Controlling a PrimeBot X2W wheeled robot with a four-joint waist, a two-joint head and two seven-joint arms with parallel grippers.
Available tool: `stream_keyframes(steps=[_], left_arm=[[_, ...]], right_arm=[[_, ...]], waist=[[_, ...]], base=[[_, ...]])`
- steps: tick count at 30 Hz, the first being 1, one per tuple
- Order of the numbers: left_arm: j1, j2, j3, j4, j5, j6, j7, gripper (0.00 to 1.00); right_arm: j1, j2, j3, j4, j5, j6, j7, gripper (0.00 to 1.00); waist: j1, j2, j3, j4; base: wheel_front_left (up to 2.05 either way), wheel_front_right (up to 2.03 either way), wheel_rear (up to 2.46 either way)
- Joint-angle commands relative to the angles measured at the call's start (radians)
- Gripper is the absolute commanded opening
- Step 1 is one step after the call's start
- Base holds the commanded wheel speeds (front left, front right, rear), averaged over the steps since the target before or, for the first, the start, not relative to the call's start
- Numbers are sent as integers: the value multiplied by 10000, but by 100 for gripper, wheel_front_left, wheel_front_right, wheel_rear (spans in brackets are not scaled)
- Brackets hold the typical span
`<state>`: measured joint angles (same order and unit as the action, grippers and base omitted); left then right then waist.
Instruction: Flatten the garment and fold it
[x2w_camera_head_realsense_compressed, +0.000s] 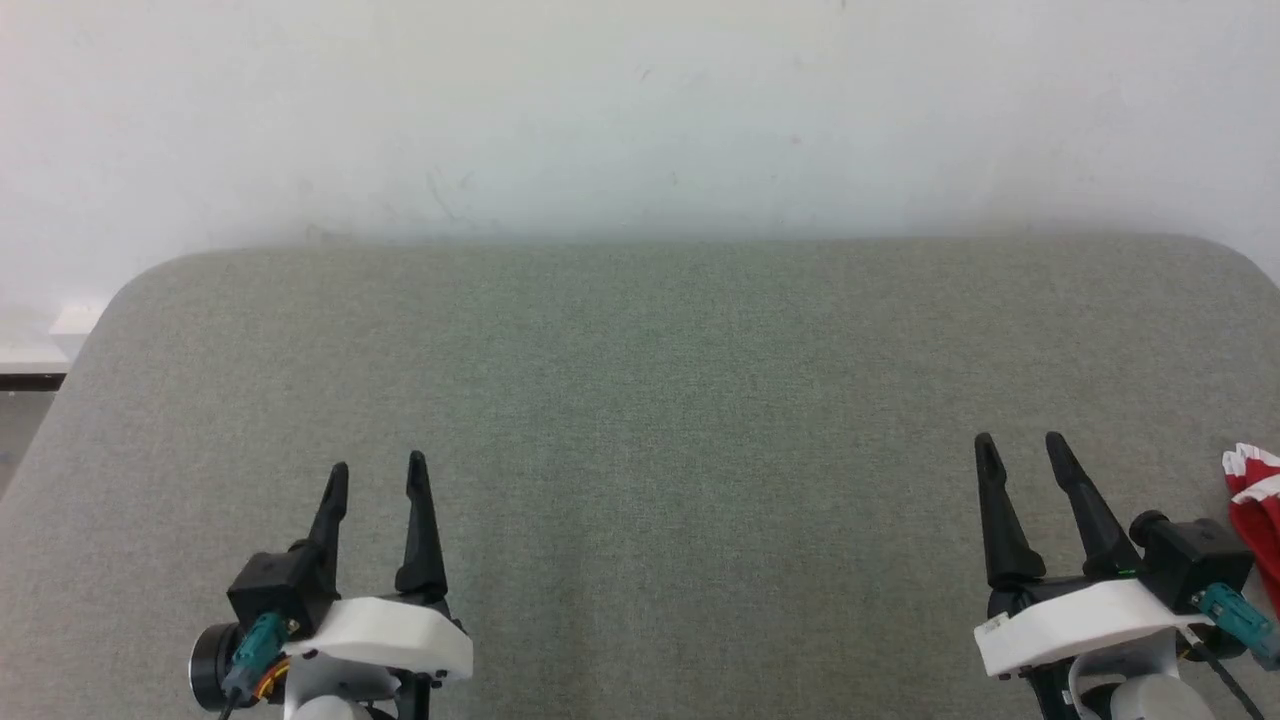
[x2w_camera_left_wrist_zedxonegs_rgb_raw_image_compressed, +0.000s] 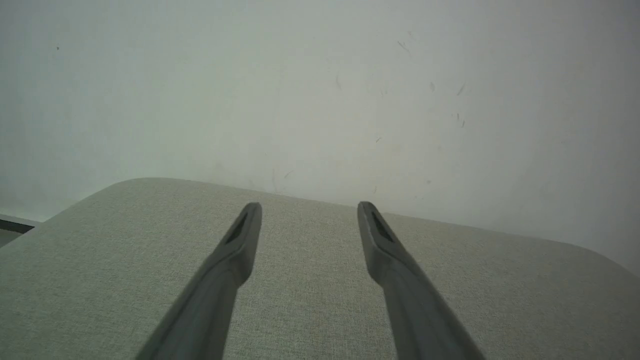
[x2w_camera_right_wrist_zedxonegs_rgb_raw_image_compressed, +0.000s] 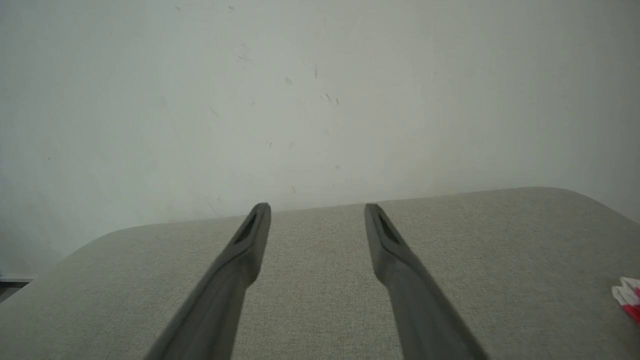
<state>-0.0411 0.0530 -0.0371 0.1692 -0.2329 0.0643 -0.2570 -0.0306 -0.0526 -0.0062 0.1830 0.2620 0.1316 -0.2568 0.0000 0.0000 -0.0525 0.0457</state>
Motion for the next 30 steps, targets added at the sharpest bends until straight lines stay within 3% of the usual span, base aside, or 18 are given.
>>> stream_keyframes(steps=[1,14,15,30], left_arm=[[140,-25,-52,62,-30,99,-47,100],[40,-27,-238,315,144,185,-47,100],[21,-12,-235,286,67,160,2,0],[52,-11,-183,118,249,91,233,0]], right_arm=[[110,23,-44,53,19,-9,-49,100],[84,24,-7,172,108,-9,-49,100],[0,0,2,157,28,0,4,0],[22,-3,21,-12,-200,-1,229,0]], waist=[[0,0,18,-2],[0,0,86,4],[0,0,89,3],[0,0,127,-37]], base=[[0,0,0],[0,0,0],[0,0,0],[0,0,0]])
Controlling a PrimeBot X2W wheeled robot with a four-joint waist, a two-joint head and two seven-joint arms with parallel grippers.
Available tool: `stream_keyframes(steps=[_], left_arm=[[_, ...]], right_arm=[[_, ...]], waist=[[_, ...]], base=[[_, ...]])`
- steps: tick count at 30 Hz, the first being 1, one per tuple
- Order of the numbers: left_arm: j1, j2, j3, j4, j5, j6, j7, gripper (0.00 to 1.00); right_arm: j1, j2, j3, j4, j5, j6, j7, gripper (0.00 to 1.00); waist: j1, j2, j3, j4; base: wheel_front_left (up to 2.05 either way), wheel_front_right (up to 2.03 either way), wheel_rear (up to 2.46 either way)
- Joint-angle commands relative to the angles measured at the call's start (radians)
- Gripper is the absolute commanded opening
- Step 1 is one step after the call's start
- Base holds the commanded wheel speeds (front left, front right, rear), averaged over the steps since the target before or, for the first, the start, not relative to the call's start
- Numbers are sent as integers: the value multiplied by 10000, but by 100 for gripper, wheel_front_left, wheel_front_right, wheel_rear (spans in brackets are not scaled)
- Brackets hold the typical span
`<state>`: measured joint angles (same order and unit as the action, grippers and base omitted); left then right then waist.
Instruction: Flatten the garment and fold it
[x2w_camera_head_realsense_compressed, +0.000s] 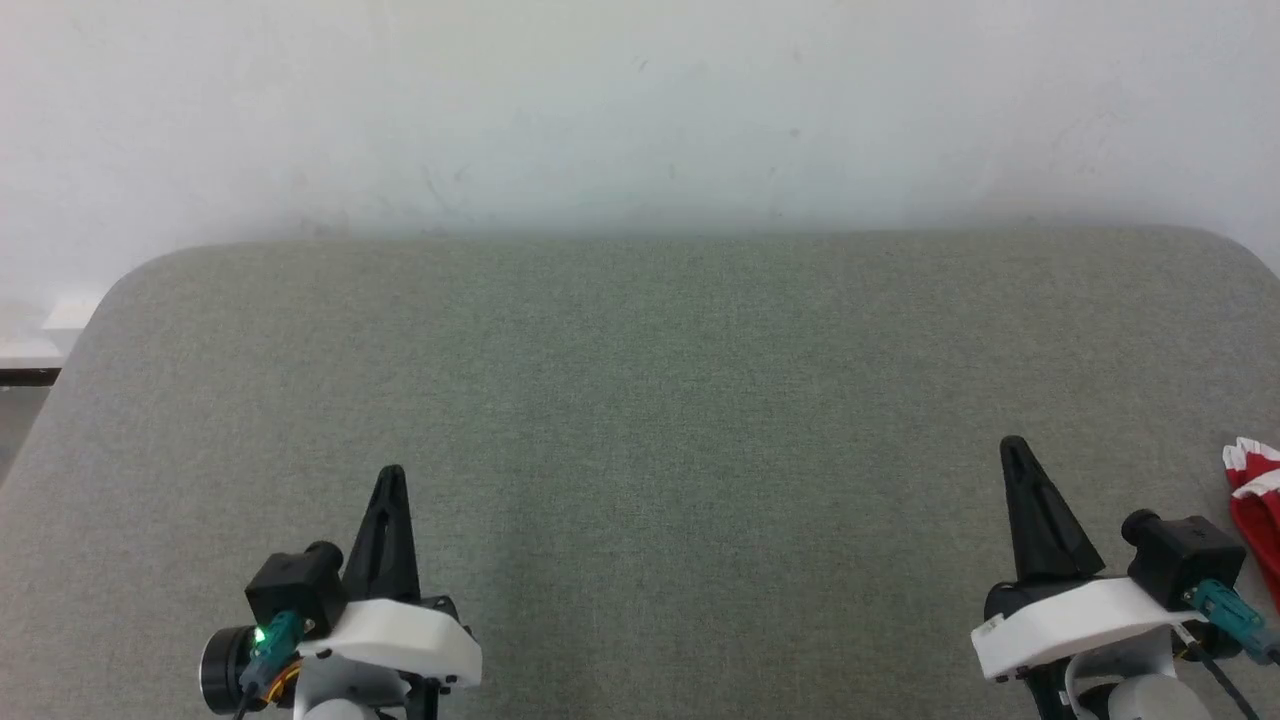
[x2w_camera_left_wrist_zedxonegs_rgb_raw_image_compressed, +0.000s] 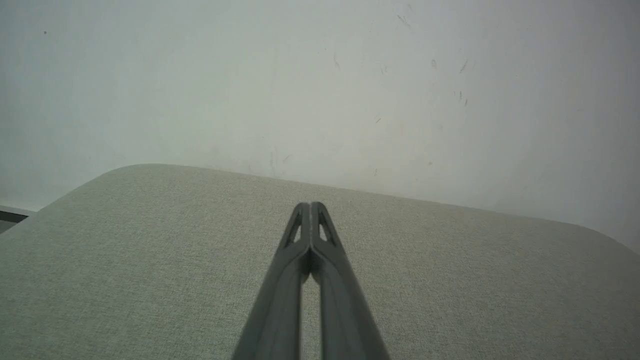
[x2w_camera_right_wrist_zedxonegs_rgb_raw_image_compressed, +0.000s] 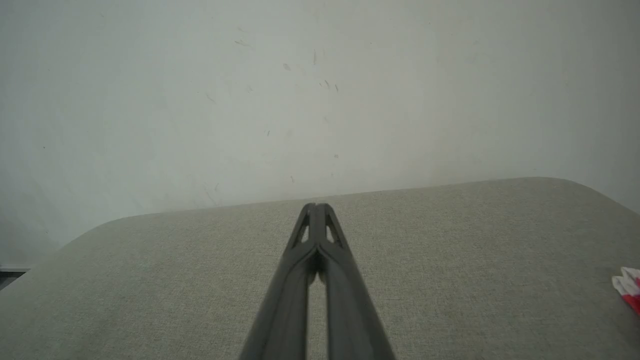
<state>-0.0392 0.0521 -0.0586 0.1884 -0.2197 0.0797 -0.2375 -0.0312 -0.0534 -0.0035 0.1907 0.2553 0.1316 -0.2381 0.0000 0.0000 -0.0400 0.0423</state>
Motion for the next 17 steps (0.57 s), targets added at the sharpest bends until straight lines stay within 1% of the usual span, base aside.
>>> stream_keyframes(steps=[1,17], left_arm=[[36,-2,37,-90,135,-69,57,0],[86,-4,114,-343,425,-171,384,0]], right_arm=[[30,5,-5,-104,-154,-1,61,0],[70,8,0,-358,-492,-2,388,0]], waist=[[0,0,6,-7],[0,0,62,-66]], base=[[0,0,0],[0,0,0]])
